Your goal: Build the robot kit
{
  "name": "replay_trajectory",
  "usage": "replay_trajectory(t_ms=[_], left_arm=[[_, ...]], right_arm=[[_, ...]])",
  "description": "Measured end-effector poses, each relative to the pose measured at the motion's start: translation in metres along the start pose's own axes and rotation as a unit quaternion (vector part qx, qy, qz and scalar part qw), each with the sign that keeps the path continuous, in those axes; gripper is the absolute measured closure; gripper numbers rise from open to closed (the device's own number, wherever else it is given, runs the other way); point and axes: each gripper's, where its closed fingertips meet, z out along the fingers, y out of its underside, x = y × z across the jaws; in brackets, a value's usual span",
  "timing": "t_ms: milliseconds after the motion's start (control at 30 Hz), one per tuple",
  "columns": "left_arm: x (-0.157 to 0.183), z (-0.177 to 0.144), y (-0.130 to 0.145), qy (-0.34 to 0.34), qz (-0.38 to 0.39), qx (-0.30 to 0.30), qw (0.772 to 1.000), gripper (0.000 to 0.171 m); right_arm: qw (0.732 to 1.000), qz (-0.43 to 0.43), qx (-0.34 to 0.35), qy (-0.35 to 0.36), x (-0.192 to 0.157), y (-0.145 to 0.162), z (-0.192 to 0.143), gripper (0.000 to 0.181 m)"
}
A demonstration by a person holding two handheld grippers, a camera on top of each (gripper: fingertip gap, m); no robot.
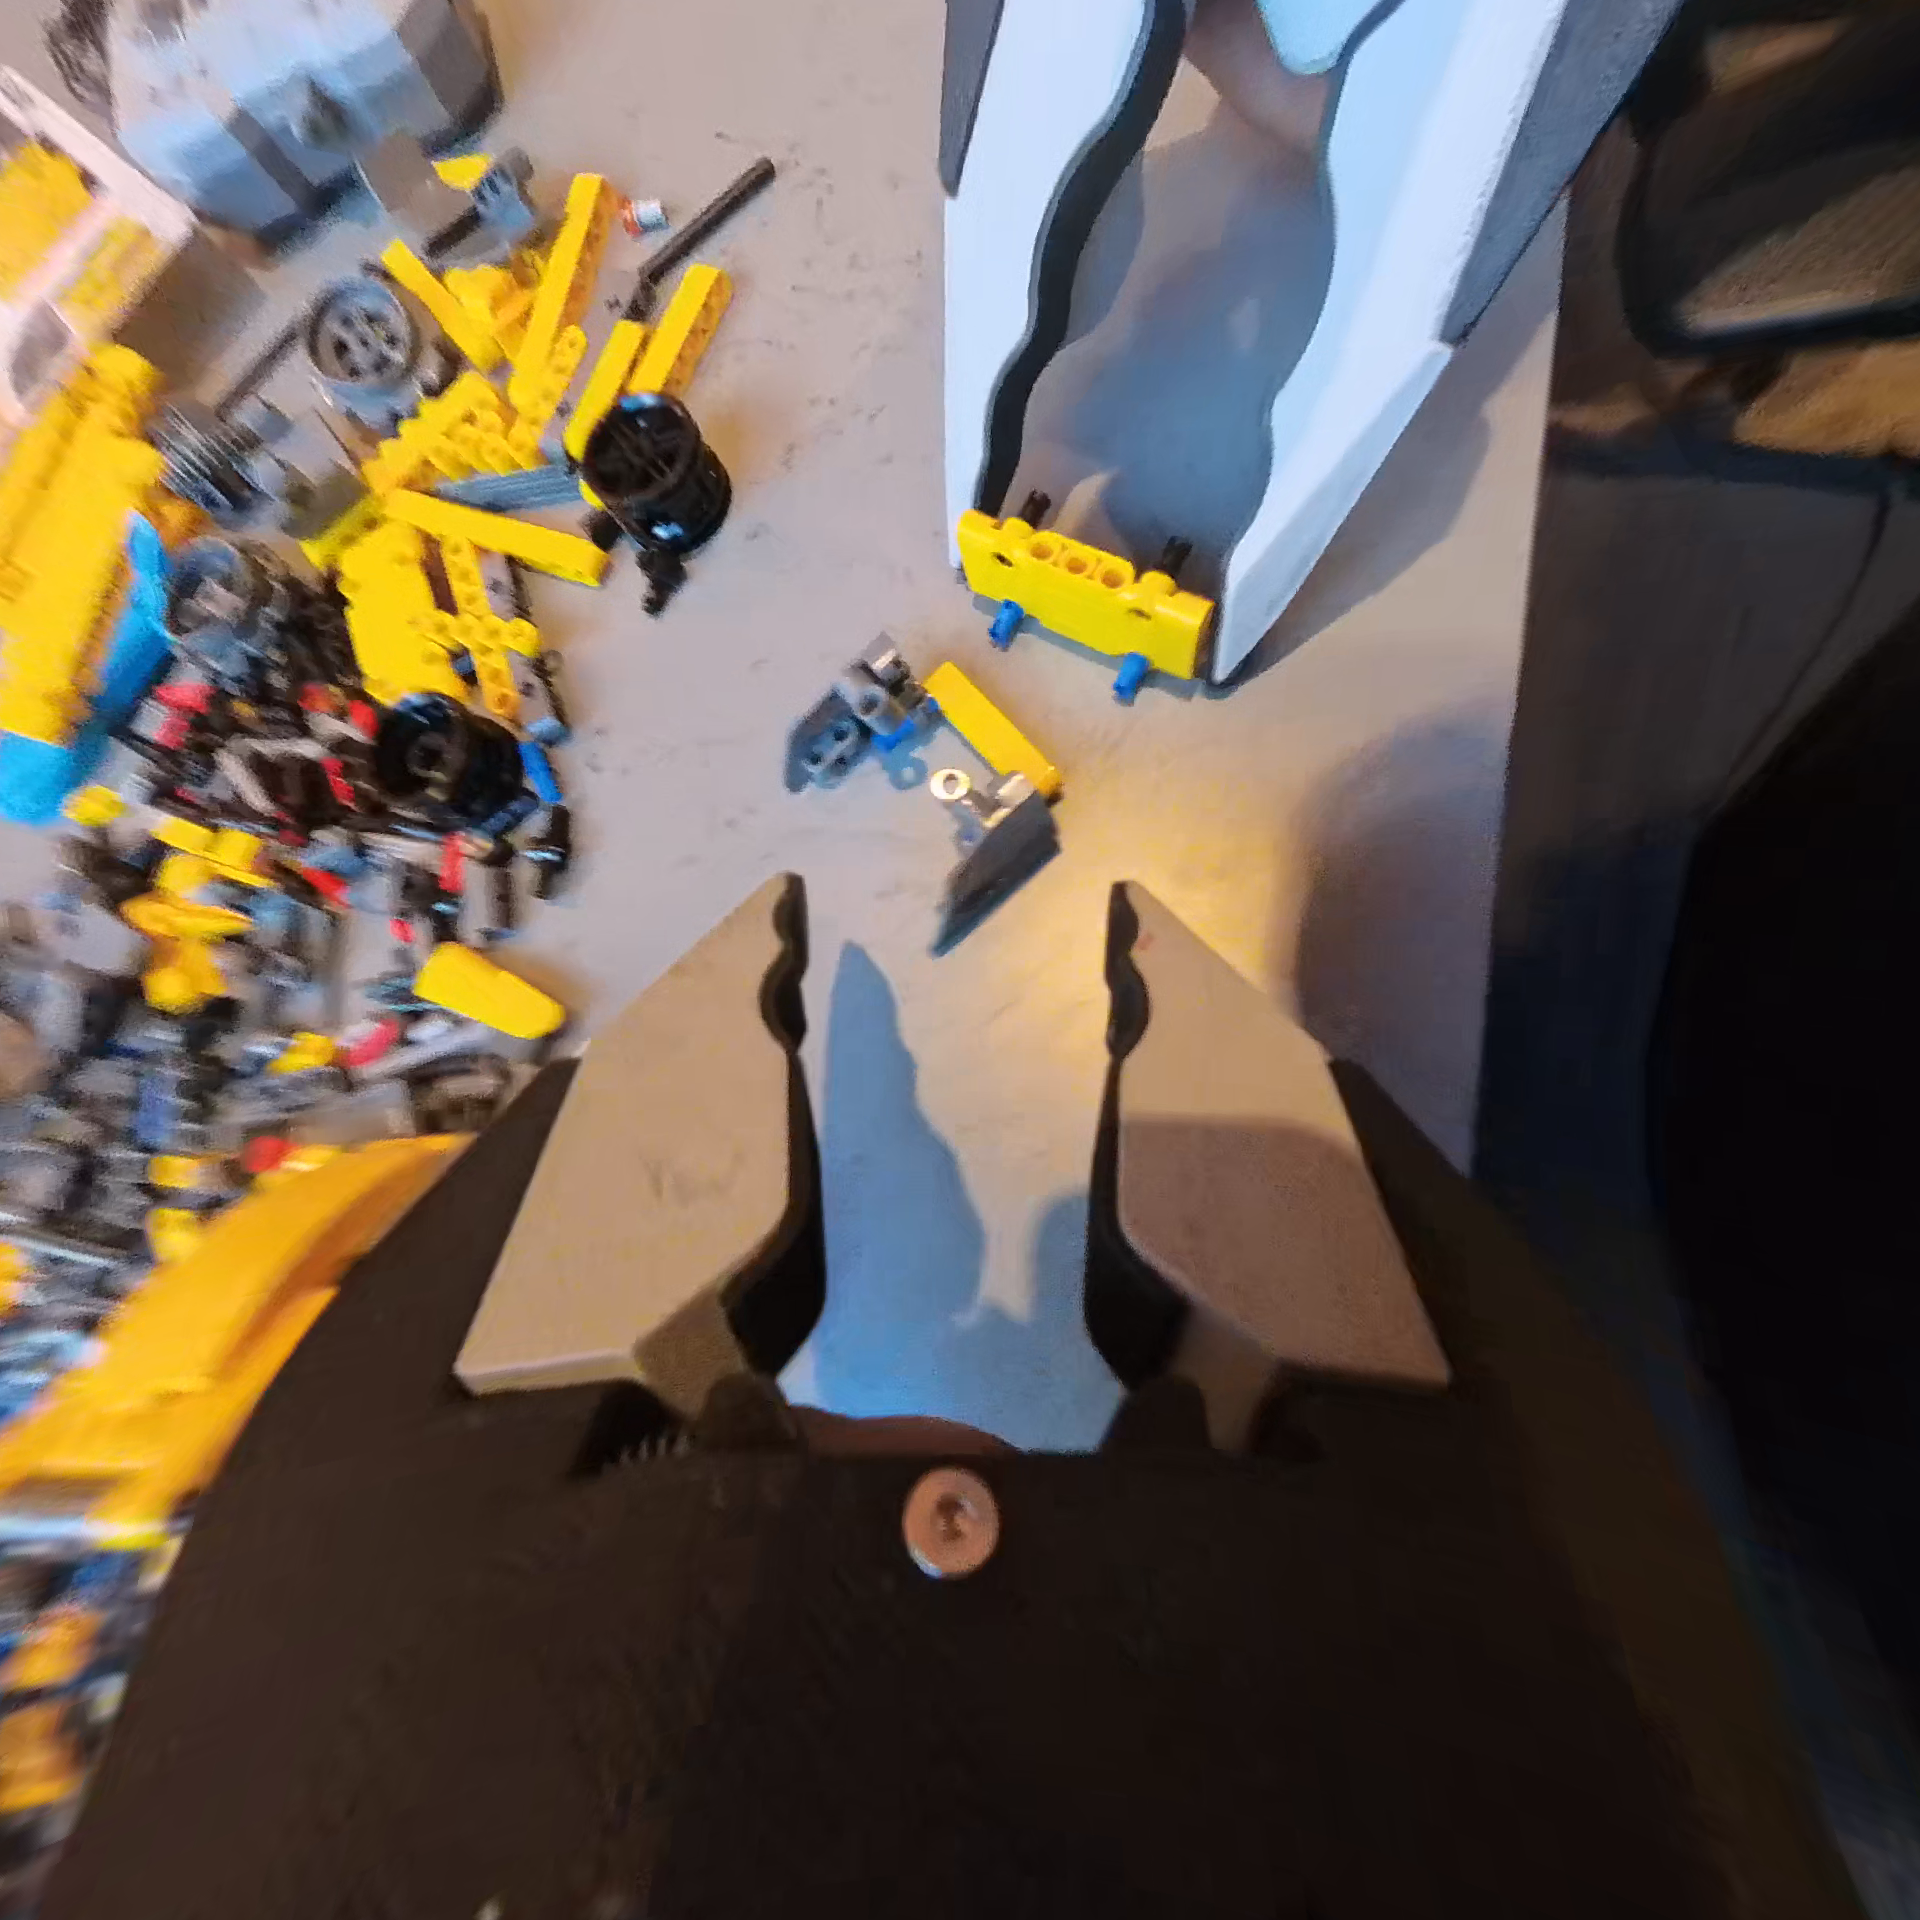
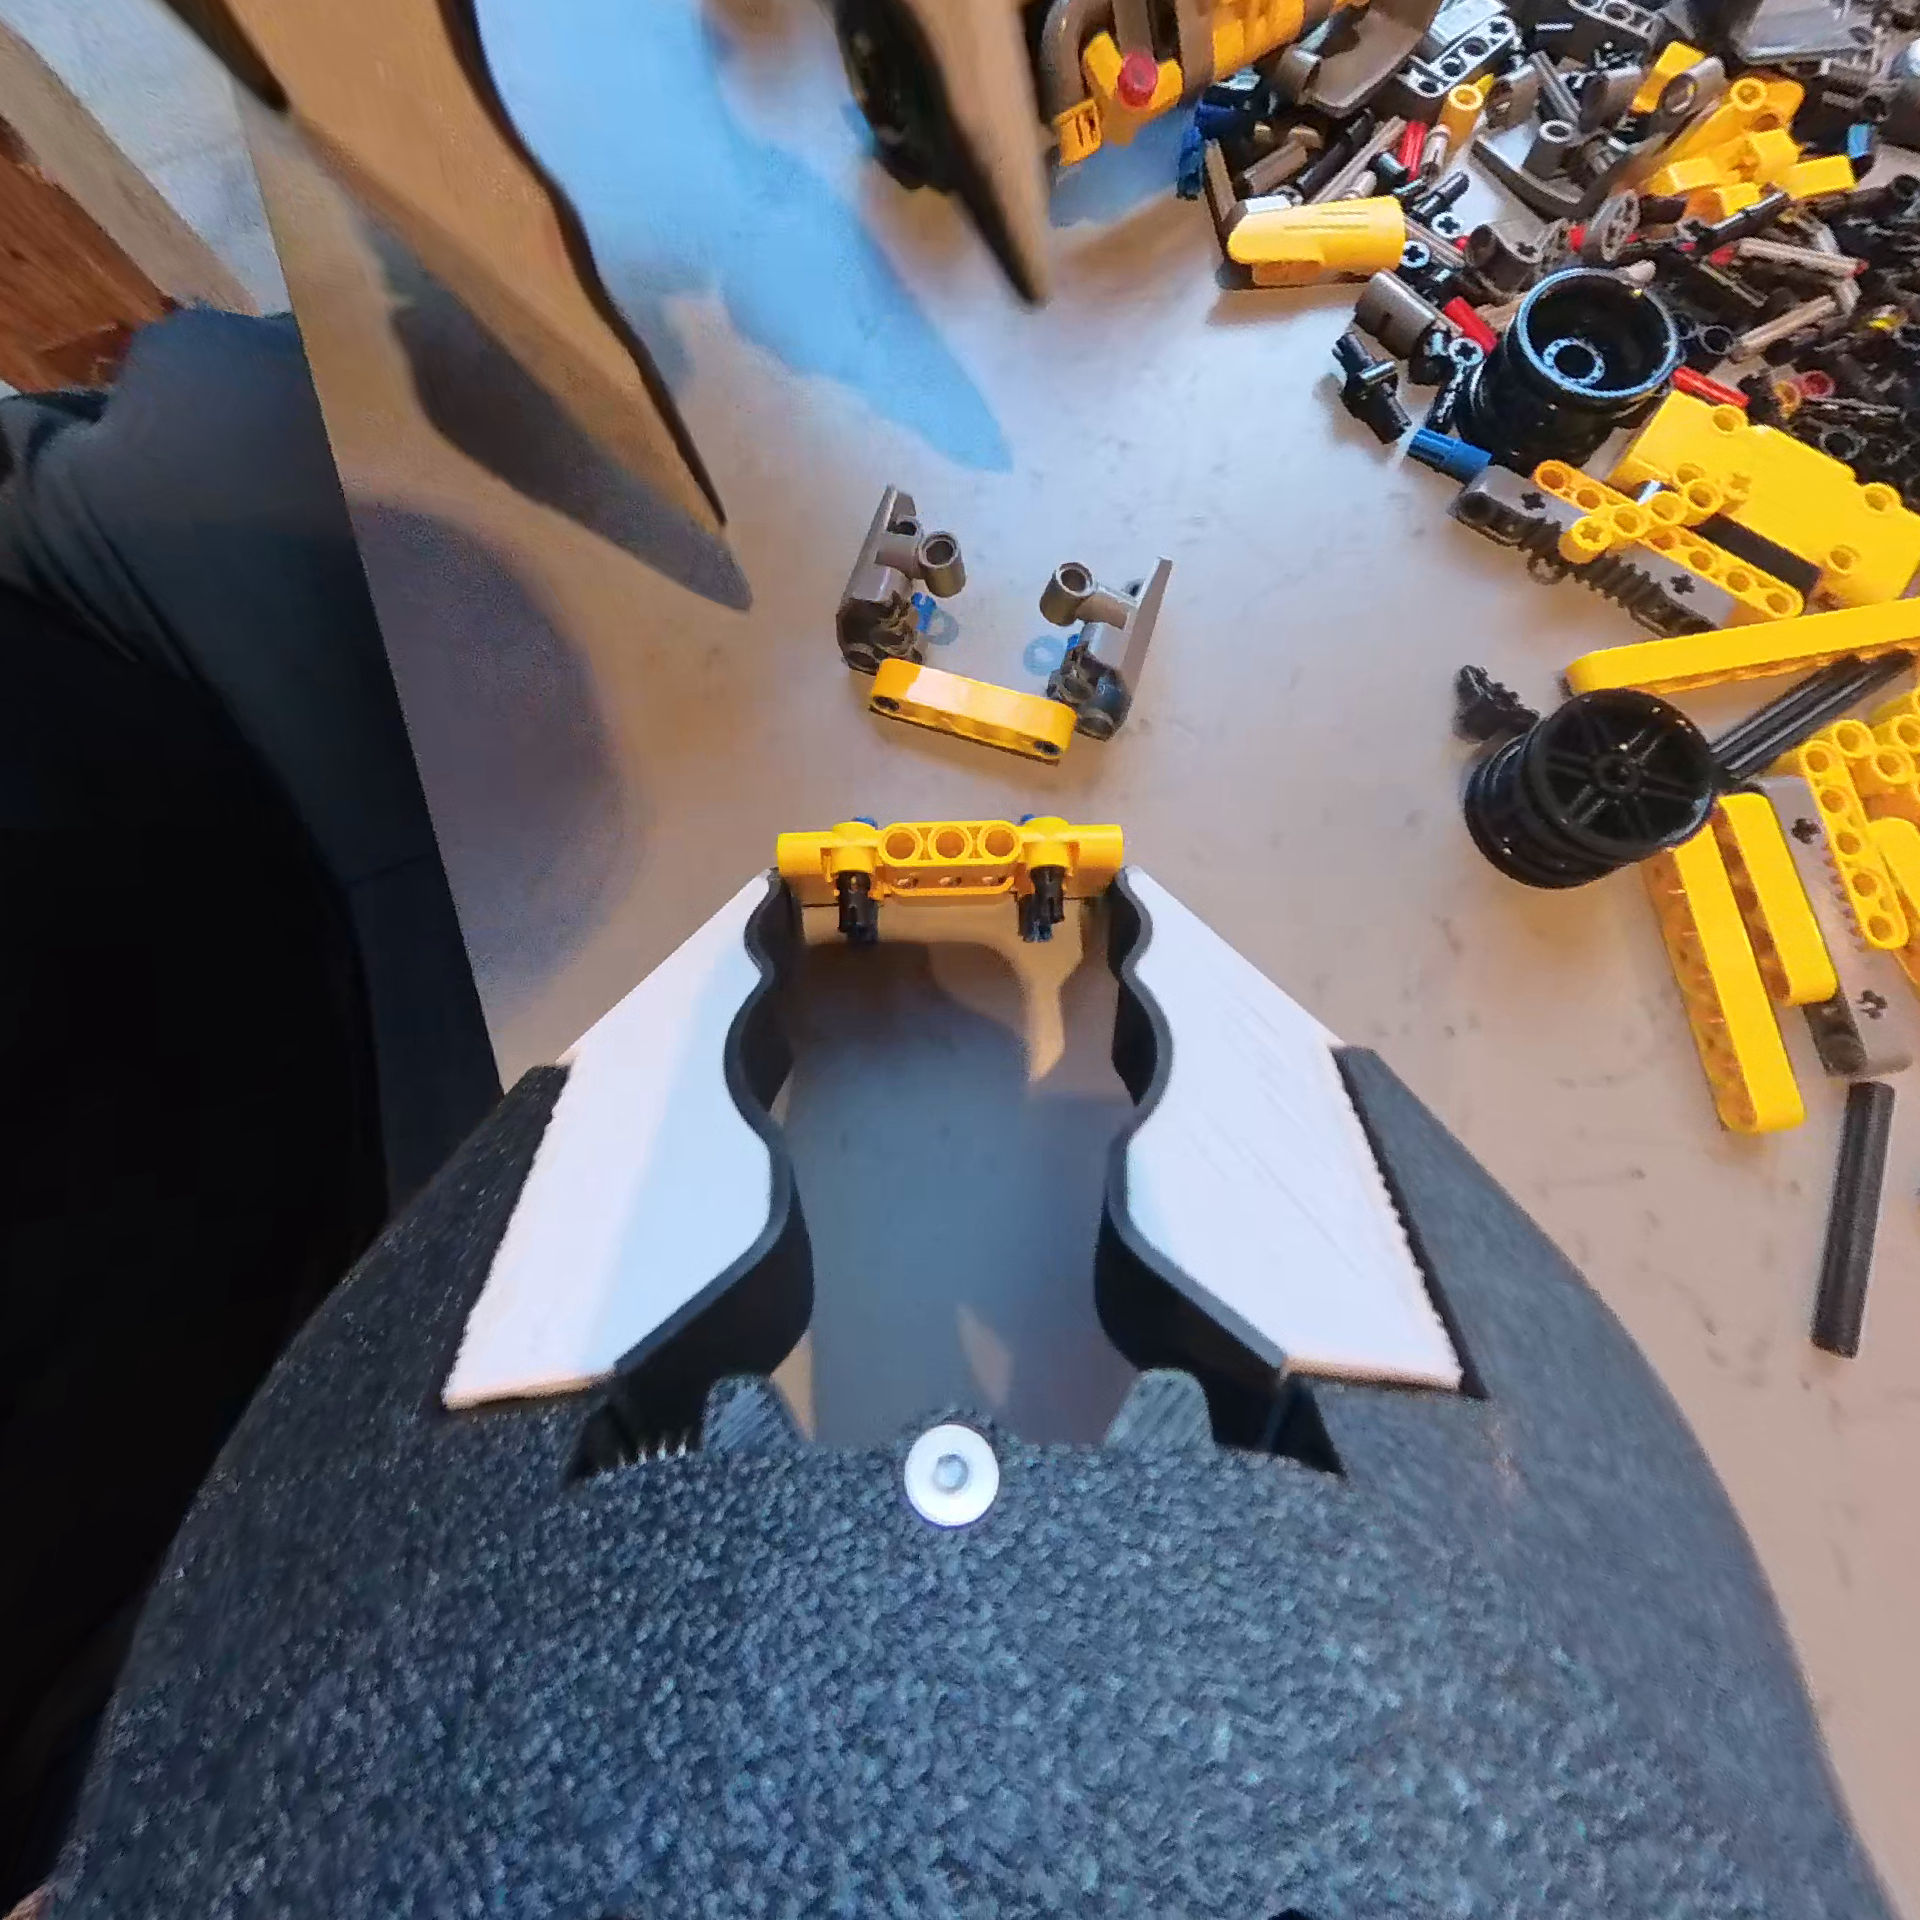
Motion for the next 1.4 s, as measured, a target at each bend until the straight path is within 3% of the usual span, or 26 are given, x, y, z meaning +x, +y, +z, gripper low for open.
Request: replay_trajectory(t_ms=[100, 200, 333, 500, 733, 1033, 1200, 1400], left_arm=[[-0.014, -0.004, -0.006, 0.013, 0.11, -0.044, 0.993, 0.103], [-0.014, 0.01, -0.006, 0.08, 0.186, -0.078, 0.976, 0.098], [-0.007, 0.023, -0.004, 0.169, 0.21, -0.096, 0.958, 0.098], [-0.005, 0.034, 0.002, 0.184, 0.258, -0.133, 0.939, 0.101], [-0.002, 0.037, 0.0, 0.187, 0.234, -0.136, 0.944, 0.11], [0.019, 0.034, -0.004, 0.125, 0.158, -0.16, 0.966, 0.11], [0.044, 0.037, -0.011, 0.127, 0.064, -0.131, 0.981, 0.11], [0.058, 0.043, -0.024, 0.107, 0.017, -0.057, 0.992, 0.11]], right_arm=[[1.0, -0.001, 0.014, 0.003, 0.002, -0.005, -0.001, 0.121], [0.999, 0.011, 0.049, 0.001, 0.001, -0.018, -0.005, 0.121], [0.998, 0.018, 0.061, 0.01, 0.004, -0.021, -0.005, 0.121], [0.997, 0.026, 0.067, 0.009, 0.002, -0.027, -0.001, 0.121], [0.998, 0.034, 0.05, 0.013, 0.002, -0.023, 0.004, 0.121], [0.999, 0.011, 0.037, -0.002, -0.011, -0.011, -0.003, 0.121], [0.998, 0.016, 0.049, -0.03, -0.023, -0.004, -0.017, 0.121], [0.997, -0.004, 0.048, -0.067, -0.027, 0.011, -0.035, 0.121]])
